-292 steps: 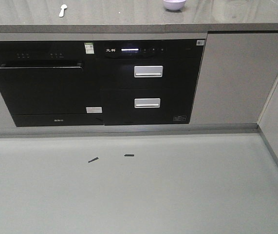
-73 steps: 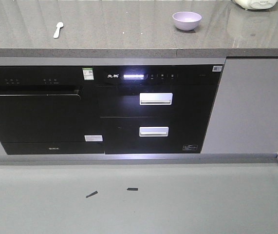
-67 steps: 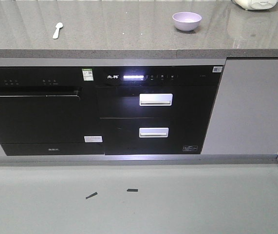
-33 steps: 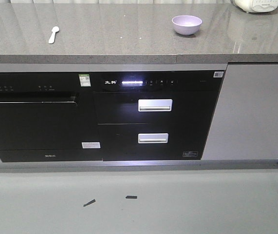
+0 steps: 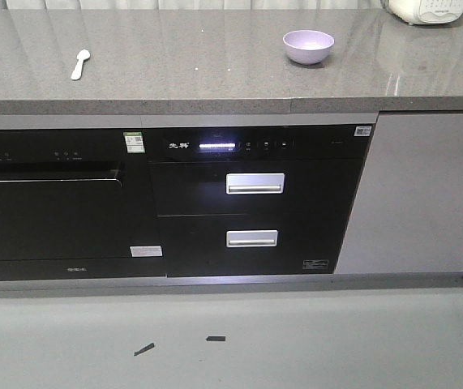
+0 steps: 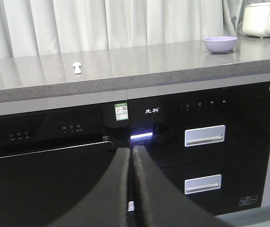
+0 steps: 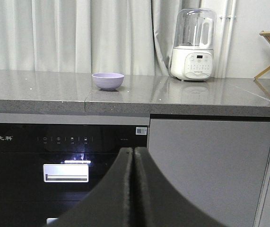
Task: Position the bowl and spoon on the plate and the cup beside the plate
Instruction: 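Approach the counter edge and stop in front of it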
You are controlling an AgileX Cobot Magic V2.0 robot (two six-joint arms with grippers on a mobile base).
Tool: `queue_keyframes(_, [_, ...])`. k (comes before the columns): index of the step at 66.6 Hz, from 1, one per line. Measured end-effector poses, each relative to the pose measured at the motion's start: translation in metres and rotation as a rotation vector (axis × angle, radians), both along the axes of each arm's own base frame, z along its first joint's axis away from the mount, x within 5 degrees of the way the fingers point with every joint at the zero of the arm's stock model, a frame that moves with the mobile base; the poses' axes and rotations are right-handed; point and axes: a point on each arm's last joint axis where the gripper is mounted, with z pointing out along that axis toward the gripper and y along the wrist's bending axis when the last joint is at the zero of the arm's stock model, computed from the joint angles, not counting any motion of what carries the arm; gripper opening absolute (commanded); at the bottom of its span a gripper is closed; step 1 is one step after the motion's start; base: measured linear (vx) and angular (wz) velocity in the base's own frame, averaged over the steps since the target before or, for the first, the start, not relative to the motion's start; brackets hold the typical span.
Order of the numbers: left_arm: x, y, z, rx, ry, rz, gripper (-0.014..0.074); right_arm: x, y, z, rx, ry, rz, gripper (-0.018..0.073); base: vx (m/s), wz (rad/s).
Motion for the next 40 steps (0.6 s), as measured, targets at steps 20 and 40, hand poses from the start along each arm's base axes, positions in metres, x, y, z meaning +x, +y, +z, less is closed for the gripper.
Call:
queue_keyframes(20, [0.0,0.0,0.0,0.0,0.0,0.0,-0.0006,0.0,0.0,0.0,0.0,0.0,0.0,-0.0005,0.08,-0.01])
queue_keyframes(40, [0.0,0.0,0.0,0.0,0.0,0.0,-0.0006,0.0,0.0,0.0,0.0,0.0,0.0,-0.0005,0.07,0.0])
